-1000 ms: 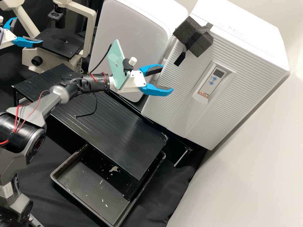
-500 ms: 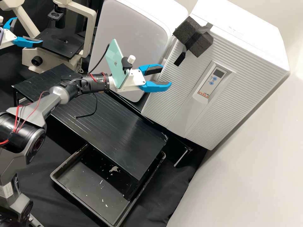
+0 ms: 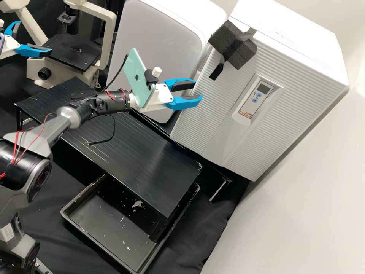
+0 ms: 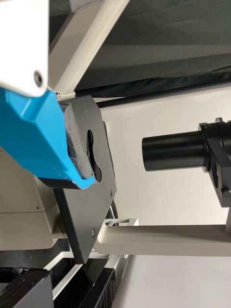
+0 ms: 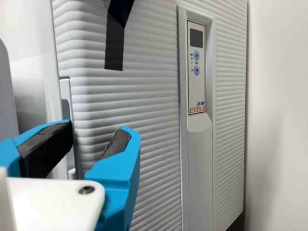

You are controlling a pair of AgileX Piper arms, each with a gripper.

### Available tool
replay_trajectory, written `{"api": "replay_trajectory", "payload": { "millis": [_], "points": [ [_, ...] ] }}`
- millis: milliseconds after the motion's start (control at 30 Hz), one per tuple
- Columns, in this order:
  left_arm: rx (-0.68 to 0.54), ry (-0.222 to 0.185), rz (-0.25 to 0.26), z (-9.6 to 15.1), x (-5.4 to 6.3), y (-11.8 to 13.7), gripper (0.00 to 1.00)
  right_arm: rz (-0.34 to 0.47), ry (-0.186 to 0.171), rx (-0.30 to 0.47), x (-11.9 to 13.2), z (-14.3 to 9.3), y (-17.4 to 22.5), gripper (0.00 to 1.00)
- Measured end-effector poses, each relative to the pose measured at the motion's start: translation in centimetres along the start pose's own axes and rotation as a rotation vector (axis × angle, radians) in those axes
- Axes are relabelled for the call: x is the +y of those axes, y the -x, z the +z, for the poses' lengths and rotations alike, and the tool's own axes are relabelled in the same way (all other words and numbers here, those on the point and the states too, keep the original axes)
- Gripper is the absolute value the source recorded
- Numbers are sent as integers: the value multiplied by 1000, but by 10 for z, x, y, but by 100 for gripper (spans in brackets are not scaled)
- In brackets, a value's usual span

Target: Open the incubator door

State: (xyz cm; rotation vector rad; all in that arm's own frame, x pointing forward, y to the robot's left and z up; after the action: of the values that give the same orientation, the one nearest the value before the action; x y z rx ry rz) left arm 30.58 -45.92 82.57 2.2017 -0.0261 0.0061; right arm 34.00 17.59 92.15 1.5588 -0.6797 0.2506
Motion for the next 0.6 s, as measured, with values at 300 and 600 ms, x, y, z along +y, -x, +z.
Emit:
{"api": "replay_trajectory", "payload": {
  "millis": [300, 600],
  "points": [
    [0, 0, 0, 0, 0, 0, 100, -10, -9, 3, 16, 7, 11, 0],
    [0, 0, 0, 0, 0, 0, 100, -25, -40, 9, 49, 25, 30, 0]
  ]
}}
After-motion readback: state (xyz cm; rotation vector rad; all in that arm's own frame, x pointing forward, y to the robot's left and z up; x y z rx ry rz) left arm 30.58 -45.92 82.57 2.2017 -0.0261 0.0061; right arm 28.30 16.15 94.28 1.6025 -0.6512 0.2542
